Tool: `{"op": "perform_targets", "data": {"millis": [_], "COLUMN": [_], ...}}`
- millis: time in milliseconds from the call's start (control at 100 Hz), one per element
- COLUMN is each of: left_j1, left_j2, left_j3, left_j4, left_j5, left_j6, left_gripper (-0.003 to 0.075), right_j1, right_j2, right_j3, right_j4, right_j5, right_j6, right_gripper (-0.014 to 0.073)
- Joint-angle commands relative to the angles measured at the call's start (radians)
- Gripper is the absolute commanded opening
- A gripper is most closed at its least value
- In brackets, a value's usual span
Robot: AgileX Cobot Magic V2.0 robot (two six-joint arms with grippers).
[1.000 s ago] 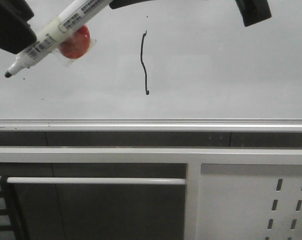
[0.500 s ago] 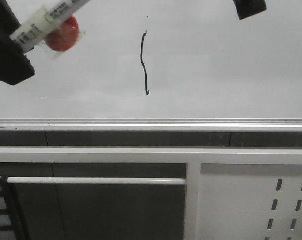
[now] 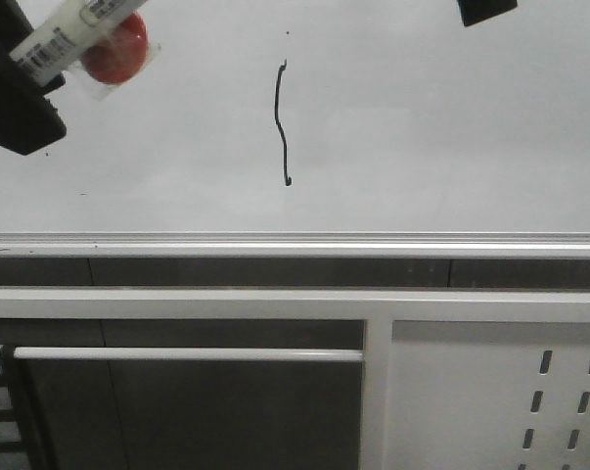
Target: Write number 1 on whiteboard
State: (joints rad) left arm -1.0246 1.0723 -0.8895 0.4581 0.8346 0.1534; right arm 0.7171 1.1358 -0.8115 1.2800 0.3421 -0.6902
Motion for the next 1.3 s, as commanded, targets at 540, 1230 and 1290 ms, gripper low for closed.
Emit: {"op": "perform_targets", "data": {"millis": [540, 1230, 1290], "left_j1": [-0.006, -0.006, -0.006], "left_j2": [-0.011, -0.164, -0.19], "left_j3": [-0.036, -0.015, 0.005], "left_j4": [0.045, 0.049, 0.051], "left_j5": [-0.048, -0.186, -0.211], "left_j6": [-0.011, -0.153, -0.184], "left_gripper": [-0.0018, -0.0018, -0.0018], "right_j1": [-0.002, -0.002, -0.002], "right_j2": [-0.016, -0.06, -0.084], "right_j3": [-0.035, -0.036, -0.036], "right_j4": [0.007, 0.007, 0.004], "right_j5": [0.009, -0.078, -0.08], "right_j6": [-0.011, -0.013, -0.035], "right_gripper": [-0.0051, 0.0457, 0.0449]}}
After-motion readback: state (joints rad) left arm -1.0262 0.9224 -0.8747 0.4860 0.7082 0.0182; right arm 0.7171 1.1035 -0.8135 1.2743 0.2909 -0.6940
